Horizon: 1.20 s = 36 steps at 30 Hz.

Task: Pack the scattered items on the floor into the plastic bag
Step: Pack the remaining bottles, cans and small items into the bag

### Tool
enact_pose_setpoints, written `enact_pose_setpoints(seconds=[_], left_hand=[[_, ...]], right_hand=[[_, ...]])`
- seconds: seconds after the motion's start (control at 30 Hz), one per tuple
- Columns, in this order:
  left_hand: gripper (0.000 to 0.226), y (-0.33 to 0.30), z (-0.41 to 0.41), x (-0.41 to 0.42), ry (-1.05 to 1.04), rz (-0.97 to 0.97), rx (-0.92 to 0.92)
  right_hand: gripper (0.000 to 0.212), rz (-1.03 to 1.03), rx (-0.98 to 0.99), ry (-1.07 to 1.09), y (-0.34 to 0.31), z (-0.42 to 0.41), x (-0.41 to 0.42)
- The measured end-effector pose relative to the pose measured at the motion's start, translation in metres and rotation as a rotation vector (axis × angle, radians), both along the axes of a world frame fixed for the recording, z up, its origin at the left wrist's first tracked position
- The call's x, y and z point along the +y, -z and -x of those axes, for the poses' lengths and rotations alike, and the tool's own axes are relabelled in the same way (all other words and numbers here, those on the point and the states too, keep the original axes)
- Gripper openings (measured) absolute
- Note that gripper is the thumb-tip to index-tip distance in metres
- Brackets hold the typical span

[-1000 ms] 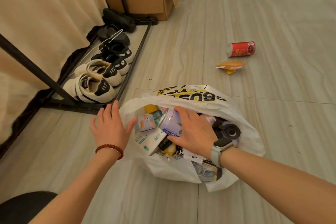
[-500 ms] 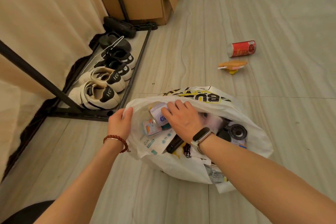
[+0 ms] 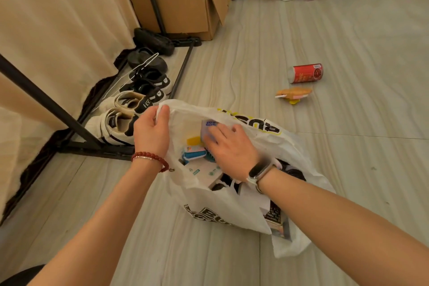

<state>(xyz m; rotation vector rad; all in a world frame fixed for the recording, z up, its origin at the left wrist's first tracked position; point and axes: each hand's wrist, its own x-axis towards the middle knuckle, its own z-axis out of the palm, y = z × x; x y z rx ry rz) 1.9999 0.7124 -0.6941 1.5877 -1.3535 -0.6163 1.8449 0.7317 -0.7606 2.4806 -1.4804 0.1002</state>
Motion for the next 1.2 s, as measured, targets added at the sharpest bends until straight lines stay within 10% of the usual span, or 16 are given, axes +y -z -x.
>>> enact_pose_setpoints(seconds=[0.13, 0.3, 0.53, 0.8, 0.93, 1.2], left_hand=[[0.023, 0.016, -0.006, 0.009, -0.044, -0.137, -0.008], [0.031, 0.033, -0.007, 0.021, -0.064, -0.225, -0.134], [0.068, 0.042, 0.016, 0.040, -0.048, -0.188, -0.770], [0.055, 0.060, 0.089, 0.024, 0.422, -0.103, -1.048], [0.051, 0.034, 0.126, -0.014, 0.618, -0.227, -1.224], [0.044, -0.123, 0.183, 0.021, 0.537, -0.396, -0.686]], right_hand=[[0.045, 0.107, -0.154, -0.168, -0.001, 0.047, 0.023], [0.066, -0.139, -0.119, 0.231, 0.011, 0.116, 0.053], [0.059, -0.529, -0.165, 0.289, 0.028, 0.140, 0.075], [0.049, -0.476, -0.503, 0.409, 0.019, 0.161, 0.065], [0.040, -0.716, -0.318, 0.427, -0.019, 0.201, 0.046], [0.038, -0.659, -0.734, 0.800, -0.159, 0.255, 0.077]])
